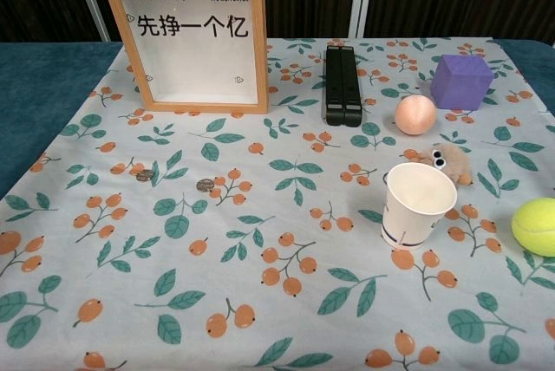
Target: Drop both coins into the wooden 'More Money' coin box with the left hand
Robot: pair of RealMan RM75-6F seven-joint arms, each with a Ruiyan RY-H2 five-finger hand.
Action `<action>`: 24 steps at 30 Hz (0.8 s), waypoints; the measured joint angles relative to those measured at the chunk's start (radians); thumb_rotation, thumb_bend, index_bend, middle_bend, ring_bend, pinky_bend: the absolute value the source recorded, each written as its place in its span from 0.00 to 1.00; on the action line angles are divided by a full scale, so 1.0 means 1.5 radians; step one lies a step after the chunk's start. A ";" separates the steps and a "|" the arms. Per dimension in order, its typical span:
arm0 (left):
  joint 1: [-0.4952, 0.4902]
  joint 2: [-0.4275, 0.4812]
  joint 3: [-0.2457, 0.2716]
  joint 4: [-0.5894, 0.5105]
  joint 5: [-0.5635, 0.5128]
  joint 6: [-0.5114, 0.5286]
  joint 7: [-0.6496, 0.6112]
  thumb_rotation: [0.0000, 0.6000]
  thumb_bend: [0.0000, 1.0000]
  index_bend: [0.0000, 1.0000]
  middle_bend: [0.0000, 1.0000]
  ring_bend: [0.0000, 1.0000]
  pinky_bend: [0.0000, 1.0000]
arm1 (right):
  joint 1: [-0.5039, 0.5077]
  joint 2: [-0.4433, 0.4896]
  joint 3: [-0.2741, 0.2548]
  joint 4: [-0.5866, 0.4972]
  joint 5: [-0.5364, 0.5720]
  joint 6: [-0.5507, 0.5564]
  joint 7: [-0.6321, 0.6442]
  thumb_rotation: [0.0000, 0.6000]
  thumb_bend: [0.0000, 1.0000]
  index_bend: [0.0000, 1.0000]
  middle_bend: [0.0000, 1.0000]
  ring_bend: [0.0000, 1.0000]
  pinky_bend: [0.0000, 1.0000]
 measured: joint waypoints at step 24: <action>-0.019 0.003 -0.008 -0.023 -0.019 -0.049 0.027 1.00 0.10 0.05 0.00 0.00 0.00 | -0.005 0.005 0.000 -0.006 -0.005 0.007 0.035 1.00 0.51 0.15 0.02 0.00 0.00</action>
